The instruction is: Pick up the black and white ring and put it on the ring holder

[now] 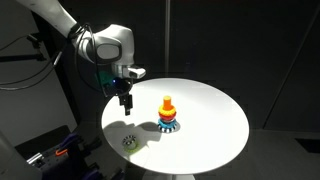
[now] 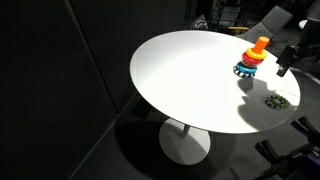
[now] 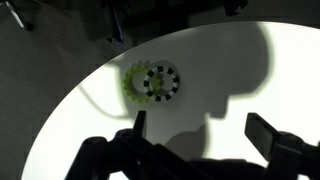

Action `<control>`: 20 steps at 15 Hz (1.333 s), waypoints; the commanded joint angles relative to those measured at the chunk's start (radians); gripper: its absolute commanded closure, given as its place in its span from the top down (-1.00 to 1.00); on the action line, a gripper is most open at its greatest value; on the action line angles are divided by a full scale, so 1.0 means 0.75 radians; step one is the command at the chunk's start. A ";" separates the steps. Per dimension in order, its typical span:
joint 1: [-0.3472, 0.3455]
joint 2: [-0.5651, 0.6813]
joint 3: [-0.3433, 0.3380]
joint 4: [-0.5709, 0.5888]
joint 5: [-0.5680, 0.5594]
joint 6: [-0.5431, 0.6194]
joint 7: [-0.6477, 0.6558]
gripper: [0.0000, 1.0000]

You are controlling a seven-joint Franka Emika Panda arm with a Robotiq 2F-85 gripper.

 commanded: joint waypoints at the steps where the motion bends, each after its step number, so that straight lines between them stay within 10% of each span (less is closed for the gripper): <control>1: -0.007 0.065 -0.022 -0.011 -0.039 0.081 0.019 1.00; 20: 0.118 0.399 -0.215 -0.011 -0.510 0.335 0.345 1.00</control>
